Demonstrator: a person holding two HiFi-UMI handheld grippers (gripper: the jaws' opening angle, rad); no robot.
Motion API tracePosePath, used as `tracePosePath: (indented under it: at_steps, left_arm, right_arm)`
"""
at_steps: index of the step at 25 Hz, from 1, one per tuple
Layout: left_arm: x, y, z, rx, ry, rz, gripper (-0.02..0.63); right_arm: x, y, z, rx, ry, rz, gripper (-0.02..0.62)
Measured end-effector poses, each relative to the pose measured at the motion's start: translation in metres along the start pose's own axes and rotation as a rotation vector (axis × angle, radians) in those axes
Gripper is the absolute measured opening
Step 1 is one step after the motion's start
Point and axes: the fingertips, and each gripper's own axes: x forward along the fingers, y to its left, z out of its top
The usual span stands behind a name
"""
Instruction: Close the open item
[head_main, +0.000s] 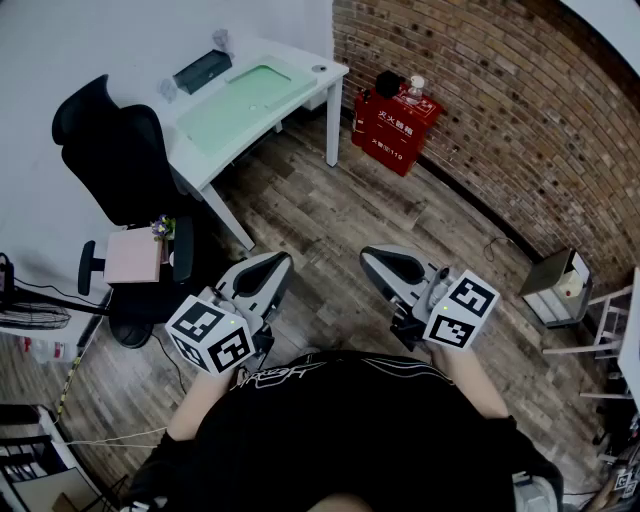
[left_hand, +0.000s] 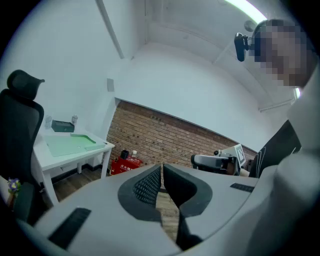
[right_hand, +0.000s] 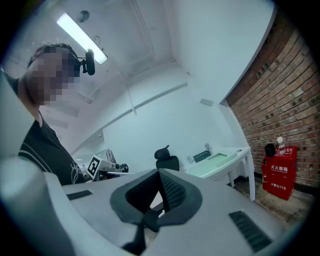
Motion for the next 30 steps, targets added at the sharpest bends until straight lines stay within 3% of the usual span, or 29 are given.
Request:
tracePosePath:
  at_steps: [6, 11, 14, 16, 18, 22, 30]
  left_arm:
    - [0.012, -0.022, 0.001, -0.003, -0.007, -0.015, 0.043]
    - [0.024, -0.027, -0.002, -0.015, -0.008, 0.05, 0.043]
    - [0.03, -0.033, -0.004, 0.015, -0.023, 0.071, 0.046]
    - [0.033, -0.038, -0.006, 0.018, -0.037, 0.074, 0.094]
    - [0.036, -0.041, -0.007, 0.014, -0.049, 0.078, 0.221]
    - [0.038, -0.041, -0.008, 0.023, -0.081, 0.122, 0.251]
    - [0.056, -0.007, -0.012, 0.032, -0.082, 0.179, 0.291]
  right_arm:
    - [-0.024, -0.005, 0.007, -0.027, -0.002, -0.018, -0.001]
    - [-0.049, -0.013, 0.021, -0.057, -0.064, -0.029, -0.01]
    - [-0.062, -0.02, 0.019, -0.068, -0.053, -0.038, 0.107]
    - [-0.072, -0.025, 0.017, -0.077, -0.047, -0.056, 0.149]
    - [-0.084, -0.031, 0.015, -0.085, -0.045, -0.078, 0.172]
    - [-0.102, -0.048, 0.009, -0.081, -0.035, -0.118, 0.235]
    - [-0.097, -0.085, 0.001, -0.066, -0.023, -0.15, 0.275]
